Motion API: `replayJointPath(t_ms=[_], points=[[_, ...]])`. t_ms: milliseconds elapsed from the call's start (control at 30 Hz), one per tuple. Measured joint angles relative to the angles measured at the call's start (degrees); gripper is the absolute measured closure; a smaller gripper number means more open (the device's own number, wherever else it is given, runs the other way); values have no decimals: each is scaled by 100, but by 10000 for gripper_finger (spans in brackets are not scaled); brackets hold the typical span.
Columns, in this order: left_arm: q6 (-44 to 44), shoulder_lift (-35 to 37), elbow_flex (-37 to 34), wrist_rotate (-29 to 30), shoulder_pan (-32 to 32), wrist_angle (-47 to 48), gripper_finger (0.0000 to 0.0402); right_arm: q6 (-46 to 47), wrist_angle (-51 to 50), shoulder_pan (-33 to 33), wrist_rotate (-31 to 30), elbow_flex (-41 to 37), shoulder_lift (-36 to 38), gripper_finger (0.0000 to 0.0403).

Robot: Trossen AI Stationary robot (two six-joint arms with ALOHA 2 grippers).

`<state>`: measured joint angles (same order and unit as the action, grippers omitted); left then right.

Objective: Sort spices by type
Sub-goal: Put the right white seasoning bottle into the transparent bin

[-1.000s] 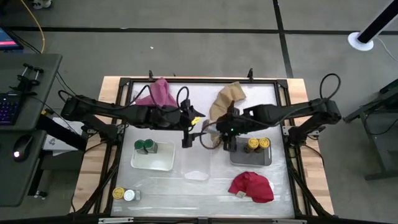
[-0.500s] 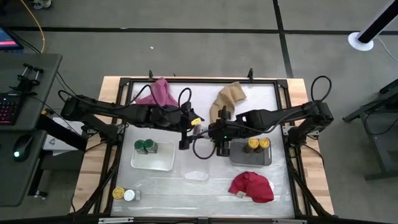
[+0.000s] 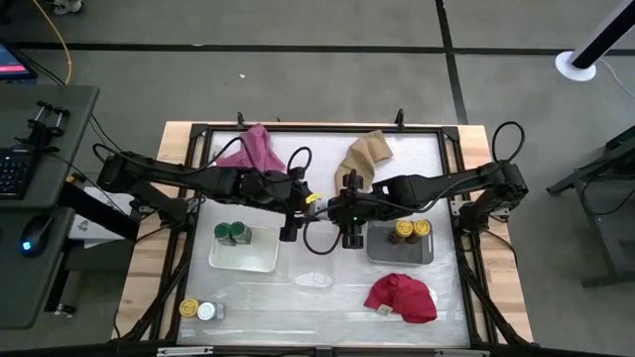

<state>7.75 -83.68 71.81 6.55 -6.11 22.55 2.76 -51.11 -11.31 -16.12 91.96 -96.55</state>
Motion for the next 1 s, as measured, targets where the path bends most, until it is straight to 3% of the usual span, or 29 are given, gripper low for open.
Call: replayJointPath(t_ms=[100, 233, 333, 500, 633, 800, 900, 1000], points=[[-30, 0, 0, 12, 17, -35, 244, 12, -45, 0, -18, 0, 0, 183], [-43, 4, -4, 1, 68, -21, 244, 18, -38, 0, -210, 0, 10, 91], [-4, 65, -4, 13, 96, -2, 244, 66, -48, 1, -378, 0, 28, 51], [-41, 496, -4, 484, 292, 801, 244, 665, -663, 2, -609, 0, 171, 41], [-384, 1259, -338, 679, 540, 1014, 244, 1314, -1040, -31, -620, -225, 503, 42], [-1460, 2565, -1611, 515, 642, -619, 244, 2132, 28, -195, -795, -1168, 1197, 42], [-2371, 3117, -2638, 253, 480, -2405, 244, 2542, 1740, -193, -846, -1844, 1561, 42], [-3031, 3222, -3459, 202, 218, -4125, 244, 2561, 3864, -108, -668, -2366, 1726, 42]])
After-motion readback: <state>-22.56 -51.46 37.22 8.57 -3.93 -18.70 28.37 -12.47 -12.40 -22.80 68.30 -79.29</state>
